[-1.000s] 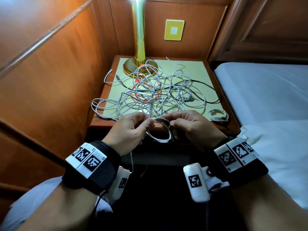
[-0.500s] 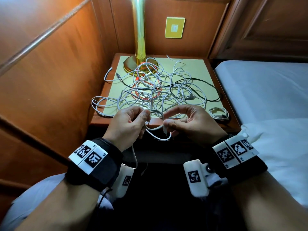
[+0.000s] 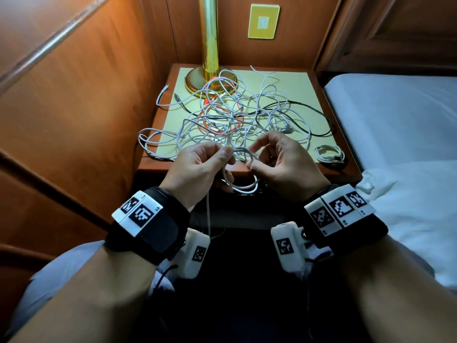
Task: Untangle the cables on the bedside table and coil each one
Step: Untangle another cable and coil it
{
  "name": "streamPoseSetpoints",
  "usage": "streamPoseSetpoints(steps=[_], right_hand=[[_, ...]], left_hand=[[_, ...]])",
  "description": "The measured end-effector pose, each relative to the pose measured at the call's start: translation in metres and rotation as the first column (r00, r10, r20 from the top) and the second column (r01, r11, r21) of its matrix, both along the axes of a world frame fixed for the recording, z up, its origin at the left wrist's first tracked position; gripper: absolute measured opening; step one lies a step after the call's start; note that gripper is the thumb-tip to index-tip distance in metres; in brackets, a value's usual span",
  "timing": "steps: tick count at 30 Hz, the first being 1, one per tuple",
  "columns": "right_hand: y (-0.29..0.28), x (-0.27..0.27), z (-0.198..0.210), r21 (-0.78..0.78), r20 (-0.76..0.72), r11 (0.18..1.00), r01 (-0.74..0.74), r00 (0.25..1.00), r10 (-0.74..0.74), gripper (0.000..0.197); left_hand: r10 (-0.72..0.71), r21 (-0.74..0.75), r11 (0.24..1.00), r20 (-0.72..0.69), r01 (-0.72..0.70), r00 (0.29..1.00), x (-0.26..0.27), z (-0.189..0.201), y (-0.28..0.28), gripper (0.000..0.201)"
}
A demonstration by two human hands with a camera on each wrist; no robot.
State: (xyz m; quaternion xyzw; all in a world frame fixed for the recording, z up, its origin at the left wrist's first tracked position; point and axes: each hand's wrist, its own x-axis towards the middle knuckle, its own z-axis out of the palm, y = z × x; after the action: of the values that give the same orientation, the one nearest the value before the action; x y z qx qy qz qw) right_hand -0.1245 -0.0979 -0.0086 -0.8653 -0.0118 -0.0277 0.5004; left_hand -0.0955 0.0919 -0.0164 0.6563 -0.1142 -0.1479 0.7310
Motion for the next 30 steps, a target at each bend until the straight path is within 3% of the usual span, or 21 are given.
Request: streamPoseSetpoints(steps=[4,12,20,25,30], right_hand=[[0.002,-0.001,0.001,-0.027,-0.019,0.999,-0.040,0.999,0.039,0.006],[-0.008,-0.002,0.012,0.225,-0.196,0.968,-0.112,0.968,0.158,0.019],[-0.011,-0.004,0.011,0.009,-0.098,0.996,-0.092,0.991,0.093,0.010],[-0.008,-0.007,0.016,-0.084,-0.088,0.994,-0.075,0.994,0.068,0.021],[-0.005,-0.006,0.013,-0.218,-0.053,0.976,-0.009,0.999,-0.003,0.016]], left_hand=[[0.009,0.103,0.995,0.087,-0.018,0.996,0.001,-0.002,0.002,0.025],[0.048,0.180,0.980,0.180,-0.081,0.983,0.006,0.001,0.007,0.020],[0.049,0.220,0.971,0.194,-0.092,0.980,0.006,0.003,0.009,0.010],[0.080,0.224,0.965,0.236,-0.134,0.968,0.006,0.004,0.010,0.006],[0.075,0.266,0.947,0.367,-0.182,0.927,0.002,0.004,0.007,0.012]])
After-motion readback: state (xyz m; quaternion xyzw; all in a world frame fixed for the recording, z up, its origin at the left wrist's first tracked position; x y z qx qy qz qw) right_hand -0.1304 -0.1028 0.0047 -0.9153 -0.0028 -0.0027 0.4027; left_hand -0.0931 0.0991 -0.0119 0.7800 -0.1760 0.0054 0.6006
